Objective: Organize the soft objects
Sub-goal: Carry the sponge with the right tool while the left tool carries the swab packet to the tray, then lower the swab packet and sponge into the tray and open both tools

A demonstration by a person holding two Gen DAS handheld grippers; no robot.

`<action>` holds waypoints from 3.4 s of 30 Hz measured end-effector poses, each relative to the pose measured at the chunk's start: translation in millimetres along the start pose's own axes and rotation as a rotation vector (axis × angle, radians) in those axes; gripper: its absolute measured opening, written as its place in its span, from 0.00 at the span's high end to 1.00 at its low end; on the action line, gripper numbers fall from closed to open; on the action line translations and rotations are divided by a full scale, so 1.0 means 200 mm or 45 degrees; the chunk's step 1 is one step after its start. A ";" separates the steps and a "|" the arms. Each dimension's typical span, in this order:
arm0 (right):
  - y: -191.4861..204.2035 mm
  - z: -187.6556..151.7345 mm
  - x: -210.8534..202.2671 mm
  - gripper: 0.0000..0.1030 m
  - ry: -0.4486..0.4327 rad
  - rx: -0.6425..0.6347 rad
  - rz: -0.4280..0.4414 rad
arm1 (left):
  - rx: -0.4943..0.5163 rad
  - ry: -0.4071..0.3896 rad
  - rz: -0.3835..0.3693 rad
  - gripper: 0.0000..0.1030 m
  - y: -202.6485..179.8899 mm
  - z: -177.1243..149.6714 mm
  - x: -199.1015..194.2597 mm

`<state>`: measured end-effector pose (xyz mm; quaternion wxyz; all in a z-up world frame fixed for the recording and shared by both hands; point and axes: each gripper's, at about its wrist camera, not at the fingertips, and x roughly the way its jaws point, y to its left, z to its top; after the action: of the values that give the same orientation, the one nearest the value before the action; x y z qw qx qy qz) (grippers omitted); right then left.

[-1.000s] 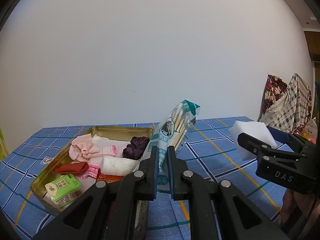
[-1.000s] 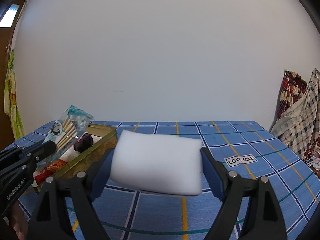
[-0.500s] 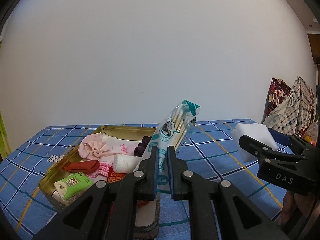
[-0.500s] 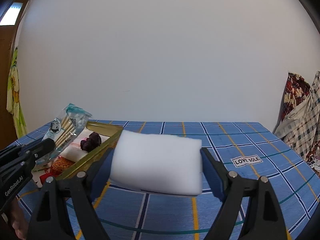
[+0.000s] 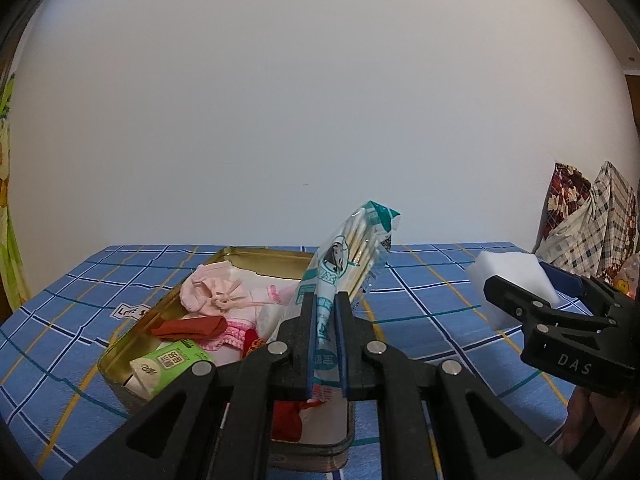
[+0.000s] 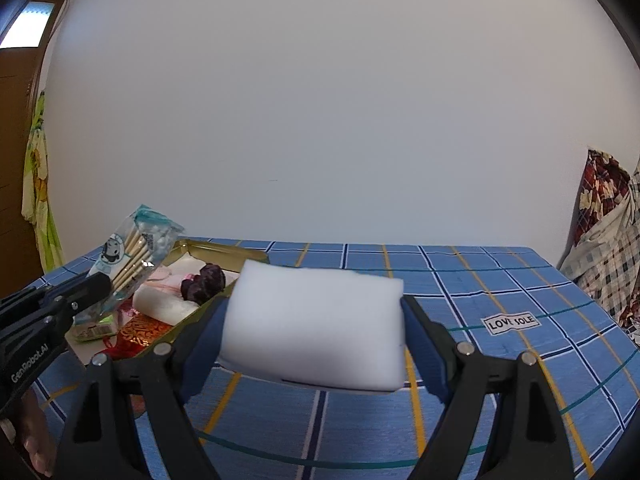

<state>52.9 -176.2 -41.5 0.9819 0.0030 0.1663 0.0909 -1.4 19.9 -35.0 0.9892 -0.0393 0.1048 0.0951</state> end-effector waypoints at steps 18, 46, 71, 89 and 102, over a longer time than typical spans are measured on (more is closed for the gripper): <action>0.15 -0.02 0.01 0.17 -0.003 -0.028 0.063 | -0.047 -0.005 0.033 0.91 0.11 0.00 -0.04; 0.34 -0.01 0.05 0.17 -0.001 -0.074 0.163 | -0.099 -0.004 0.081 0.91 0.23 0.00 -0.09; 0.50 0.16 0.29 0.17 0.097 -0.107 0.322 | -0.140 0.098 0.109 0.91 0.47 0.07 0.04; 0.65 0.21 0.47 0.01 0.155 -0.125 0.431 | -0.192 0.156 0.214 0.24 0.64 0.05 0.12; 0.42 0.10 0.26 0.00 0.088 -0.030 0.360 | -0.123 0.083 0.210 0.14 0.49 0.07 -0.03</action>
<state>92.6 -83.6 -36.8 0.9529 0.0118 0.1970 0.2301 -22.4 115.3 -24.9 0.9709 -0.0813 0.1352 0.1800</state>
